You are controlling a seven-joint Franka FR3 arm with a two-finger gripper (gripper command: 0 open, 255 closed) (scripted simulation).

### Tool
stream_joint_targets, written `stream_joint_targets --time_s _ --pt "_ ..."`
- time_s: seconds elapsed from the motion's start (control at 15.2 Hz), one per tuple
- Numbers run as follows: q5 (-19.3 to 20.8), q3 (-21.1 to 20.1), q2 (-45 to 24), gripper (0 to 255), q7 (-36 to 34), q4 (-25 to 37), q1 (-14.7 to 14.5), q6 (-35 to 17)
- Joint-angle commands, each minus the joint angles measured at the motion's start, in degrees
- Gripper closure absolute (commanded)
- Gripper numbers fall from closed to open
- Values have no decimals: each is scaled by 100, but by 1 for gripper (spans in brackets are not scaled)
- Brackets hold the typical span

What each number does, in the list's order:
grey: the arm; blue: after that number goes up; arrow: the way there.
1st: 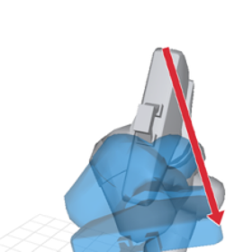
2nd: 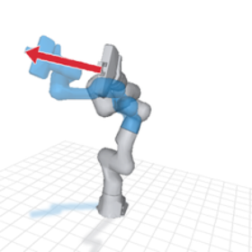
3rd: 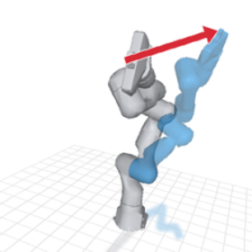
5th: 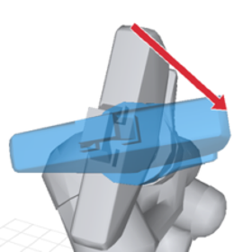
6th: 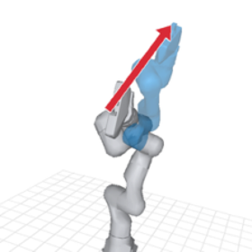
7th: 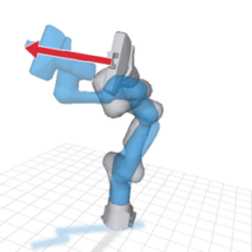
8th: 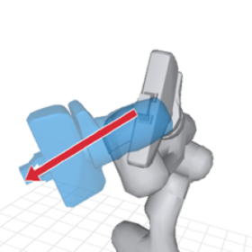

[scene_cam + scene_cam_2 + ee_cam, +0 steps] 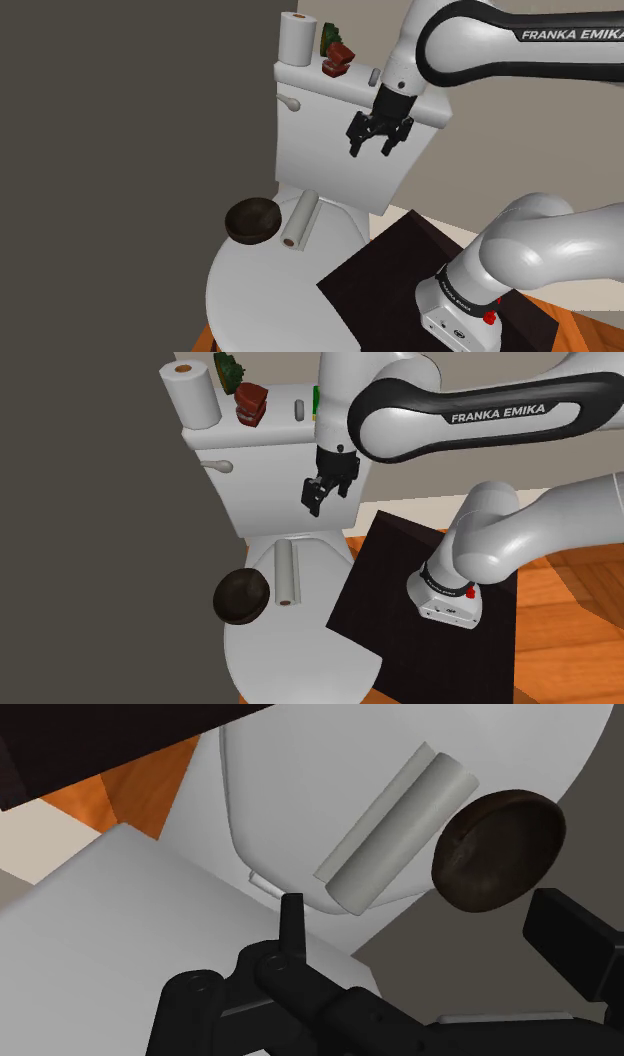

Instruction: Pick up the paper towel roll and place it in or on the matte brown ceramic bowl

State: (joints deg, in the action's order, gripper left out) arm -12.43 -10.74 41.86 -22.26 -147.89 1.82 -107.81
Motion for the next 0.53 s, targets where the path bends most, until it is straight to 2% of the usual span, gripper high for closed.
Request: stream_joint_targets --time_s 0.0,0.46 --pt "-122 -213 -192 0 -317 -195 19 -439" --pt "-418 -1009 -1355 0 -1433 -547 150 -2064"
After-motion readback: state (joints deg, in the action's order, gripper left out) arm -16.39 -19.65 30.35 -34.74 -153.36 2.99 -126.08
